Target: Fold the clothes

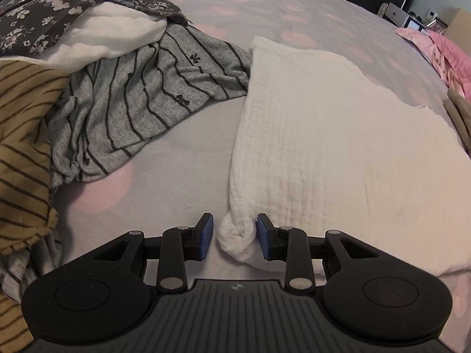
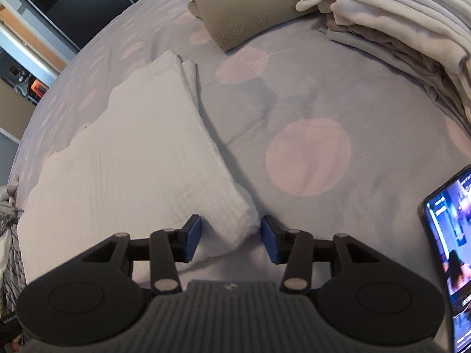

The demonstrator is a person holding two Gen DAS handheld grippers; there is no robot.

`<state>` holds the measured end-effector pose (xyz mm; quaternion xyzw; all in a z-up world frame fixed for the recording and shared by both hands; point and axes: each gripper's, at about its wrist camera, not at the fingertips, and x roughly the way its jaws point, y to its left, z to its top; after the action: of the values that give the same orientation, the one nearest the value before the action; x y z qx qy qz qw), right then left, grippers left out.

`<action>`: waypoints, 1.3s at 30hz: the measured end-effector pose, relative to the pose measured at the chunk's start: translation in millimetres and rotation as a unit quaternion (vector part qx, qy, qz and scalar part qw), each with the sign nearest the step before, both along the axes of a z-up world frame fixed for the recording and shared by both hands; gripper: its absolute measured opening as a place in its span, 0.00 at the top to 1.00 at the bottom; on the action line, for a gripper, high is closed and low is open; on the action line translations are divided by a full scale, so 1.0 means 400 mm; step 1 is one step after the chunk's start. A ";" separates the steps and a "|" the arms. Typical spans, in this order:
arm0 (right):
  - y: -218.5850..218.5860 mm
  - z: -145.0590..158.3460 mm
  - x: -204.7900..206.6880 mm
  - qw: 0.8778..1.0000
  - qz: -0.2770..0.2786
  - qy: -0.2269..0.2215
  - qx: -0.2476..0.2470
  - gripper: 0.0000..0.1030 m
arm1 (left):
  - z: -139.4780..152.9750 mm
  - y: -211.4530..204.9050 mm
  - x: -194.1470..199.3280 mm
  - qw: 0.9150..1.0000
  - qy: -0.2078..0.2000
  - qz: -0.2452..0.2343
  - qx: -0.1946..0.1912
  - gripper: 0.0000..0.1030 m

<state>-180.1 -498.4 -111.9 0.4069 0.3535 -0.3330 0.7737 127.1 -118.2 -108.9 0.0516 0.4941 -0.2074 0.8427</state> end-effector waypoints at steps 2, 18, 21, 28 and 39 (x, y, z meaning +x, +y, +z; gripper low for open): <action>0.015 -0.005 0.011 1.000 -0.008 -0.001 -0.015 0.57 | -0.003 -0.007 -0.009 1.000 -0.004 0.002 -0.004 0.72; 0.118 0.099 0.085 0.976 0.038 0.091 -0.192 0.90 | 0.115 -0.061 -0.051 0.995 -0.065 -0.014 0.071 0.95; 0.173 0.153 0.094 0.963 0.059 0.117 -0.235 0.90 | 0.164 -0.054 -0.075 0.994 -0.074 -0.025 0.075 0.95; 0.252 0.219 0.023 0.954 0.112 0.149 -0.236 0.90 | 0.257 0.001 -0.134 0.992 -0.086 -0.041 0.084 0.95; 0.403 0.193 -0.106 0.912 0.252 0.229 -0.228 0.90 | 0.236 0.076 -0.252 0.976 -0.070 -0.121 0.168 0.95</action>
<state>-222.5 -337.2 -34.8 0.0293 0.5269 -0.2822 0.8012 26.1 -87.7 -14.6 0.2667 0.4519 -0.2176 0.8230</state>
